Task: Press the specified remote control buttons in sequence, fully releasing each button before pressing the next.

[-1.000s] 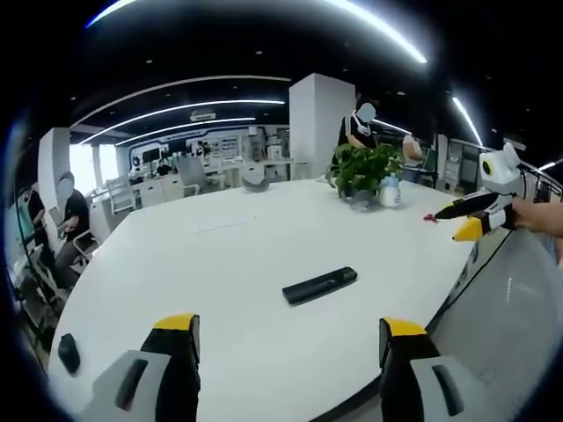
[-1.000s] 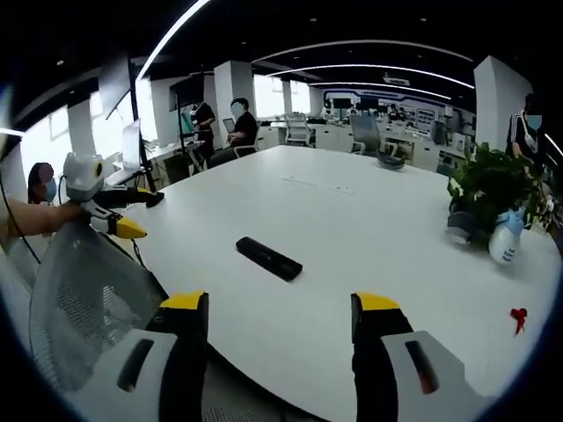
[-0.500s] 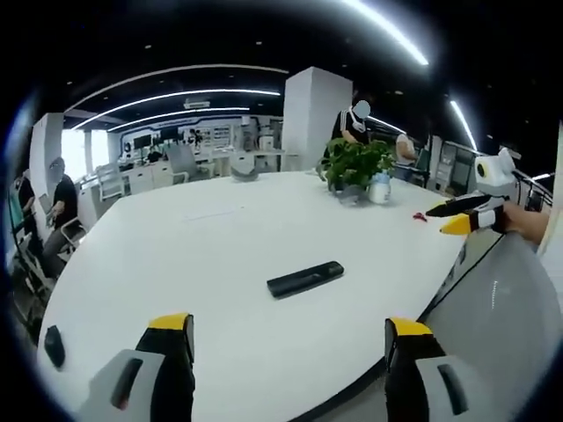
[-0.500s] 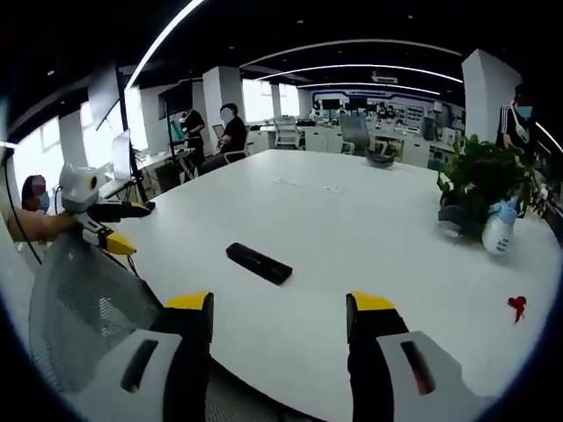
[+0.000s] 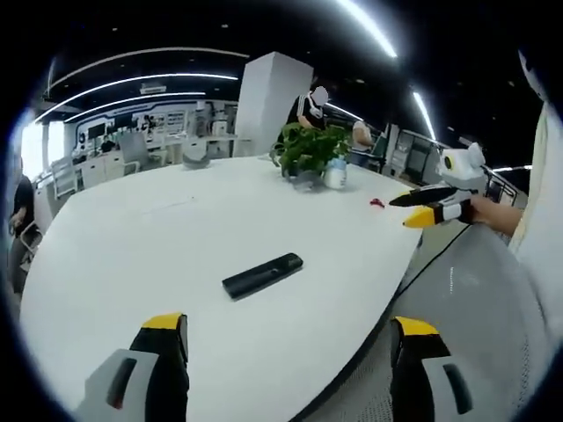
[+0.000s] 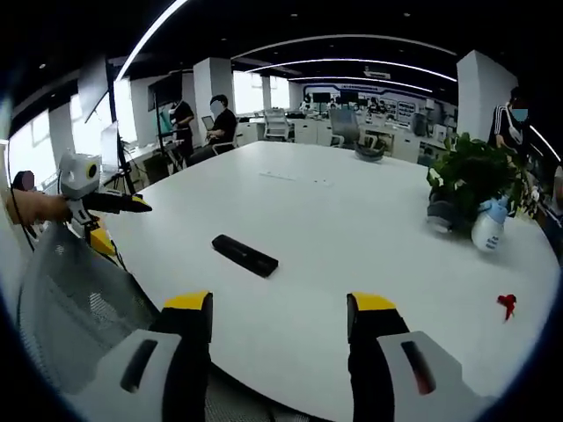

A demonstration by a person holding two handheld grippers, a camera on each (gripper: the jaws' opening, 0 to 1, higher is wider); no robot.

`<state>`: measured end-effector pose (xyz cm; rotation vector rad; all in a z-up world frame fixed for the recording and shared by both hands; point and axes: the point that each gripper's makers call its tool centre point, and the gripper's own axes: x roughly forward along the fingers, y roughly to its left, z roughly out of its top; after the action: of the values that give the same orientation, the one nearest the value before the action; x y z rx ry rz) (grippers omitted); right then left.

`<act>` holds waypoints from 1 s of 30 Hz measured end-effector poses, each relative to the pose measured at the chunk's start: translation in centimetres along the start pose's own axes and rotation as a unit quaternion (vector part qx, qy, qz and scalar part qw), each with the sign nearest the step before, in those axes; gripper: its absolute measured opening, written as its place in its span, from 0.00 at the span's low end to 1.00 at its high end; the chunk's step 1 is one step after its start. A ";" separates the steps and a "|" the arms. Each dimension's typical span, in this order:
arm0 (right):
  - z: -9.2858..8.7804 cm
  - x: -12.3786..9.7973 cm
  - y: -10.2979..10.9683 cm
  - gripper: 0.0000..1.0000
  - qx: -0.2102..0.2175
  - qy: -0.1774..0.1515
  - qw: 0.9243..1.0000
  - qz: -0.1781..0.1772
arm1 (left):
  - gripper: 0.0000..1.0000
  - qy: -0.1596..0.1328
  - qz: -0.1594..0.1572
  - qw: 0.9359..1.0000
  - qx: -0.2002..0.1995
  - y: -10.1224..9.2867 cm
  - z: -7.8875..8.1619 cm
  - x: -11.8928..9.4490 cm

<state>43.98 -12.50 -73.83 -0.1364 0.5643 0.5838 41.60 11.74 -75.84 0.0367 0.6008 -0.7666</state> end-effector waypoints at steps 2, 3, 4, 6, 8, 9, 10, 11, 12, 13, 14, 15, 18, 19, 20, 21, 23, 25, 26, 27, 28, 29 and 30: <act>-0.3 0.0 -0.1 0.63 -0.004 0.008 1.000 -0.003 | 1.00 -0.007 -0.032 0.999 -0.024 -0.1 0.9 0.8; -0.3 0.0 0.0 0.63 -0.004 0.008 1.000 -0.002 | 1.00 -0.010 -0.039 0.999 -0.031 0.1 1.2 1.1; -0.3 0.0 0.0 0.63 -0.005 0.008 1.000 -0.002 | 1.00 -0.008 -0.043 0.999 -0.029 0.6 1.5 1.6; -0.3 0.0 -0.2 0.63 -0.005 0.010 1.000 -0.008 | 1.00 0.015 -0.052 0.999 -0.004 1.2 1.4 2.6; -0.4 -0.1 -0.5 0.61 0.003 0.015 1.000 -0.018 | 1.00 0.039 -0.059 0.997 0.029 1.8 1.4 3.5; -0.4 -0.1 -0.6 0.60 0.005 0.014 1.000 -0.020 | 1.00 0.049 -0.066 0.996 0.035 1.9 1.4 4.0; -0.4 -0.2 -0.7 0.59 0.008 0.014 1.000 -0.022 | 1.00 0.055 -0.071 0.995 0.040 2.0 1.4 4.4; -0.4 -0.2 -0.7 0.58 0.010 0.014 1.000 -0.022 | 1.00 0.061 -0.073 0.994 0.048 2.2 1.6 5.0; -0.4 -0.2 -0.7 0.58 0.010 0.015 1.000 -0.022 | 1.00 0.065 -0.073 0.993 0.059 2.4 1.5 5.5; -0.5 -0.1 -0.6 0.57 0.008 0.016 1.000 -0.021 | 1.00 0.079 -0.076 0.991 0.075 2.6 1.3 6.1; -0.5 -0.1 -0.5 0.57 0.006 0.018 1.000 -0.020 | 1.00 0.090 -0.081 0.989 0.084 2.7 1.1 6.5; -0.6 -0.1 -0.4 0.56 0.001 0.022 1.000 -0.019 | 1.00 0.103 -0.090 0.986 0.100 2.6 0.8 7.0; -0.9 0.1 -0.1 0.56 -0.012 0.033 0.999 -0.017 | 0.99 0.143 -0.114 0.973 0.144 2.2 -0.3 8.0; -1.0 0.1 -0.1 0.56 -0.015 0.036 0.999 -0.017 | 0.98 0.153 -0.120 0.968 0.156 2.2 -0.6 8.3; -1.1 0.1 -0.1 0.55 -0.019 0.039 0.999 -0.018 | 0.98 0.164 -0.125 0.964 0.170 2.2 -0.9 8.5; -1.2 0.1 -0.1 0.55 -0.021 0.041 0.999 -0.018 | 0.98 0.177 -0.126 0.958 0.187 2.3 -1.3 8.9; -1.3 0.1 -0.1 0.54 -0.019 0.044 0.999 -0.017 | 0.96 0.193 -0.132 0.950 0.205 2.5 -1.7 9.5; -1.3 0.1 -0.2 0.53 -0.013 0.044 0.999 -0.016 | 0.93 0.206 -0.134 0.944 0.221 2.7 -1.9 10.2; -1.4 0.0 -0.2 0.53 -0.009 0.045 0.999 -0.015 | 0.91 0.211 -0.135 0.942 0.223 2.9 -2.0 10.6; -1.4 0.1 -0.2 0.53 -0.007 0.044 0.999 -0.014 | 0.90 0.215 -0.137 0.940 0.226 3.0 -2.1 10.9; -1.4 0.1 -0.2 0.52 -0.006 0.044 0.999 -0.013 | 0.89 0.223 -0.139 0.937 0.231 3.3 -2.2 11.3; -1.4 0.1 -0.1 0.52 -0.007 0.046 0.999 -0.012 | 0.87 0.228 -0.140 0.934 0.238 3.5 -2.3 11.5; -1.4 0.1 -0.1 0.51 -0.008 0.047 0.999 -0.011 | 0.84 0.236 -0.142 0.928 0.250 3.8 -2.4 11.9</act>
<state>43.44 -12.89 -75.11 -0.1858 0.6488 0.5633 49.58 7.52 -84.75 0.6313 0.8639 -1.1951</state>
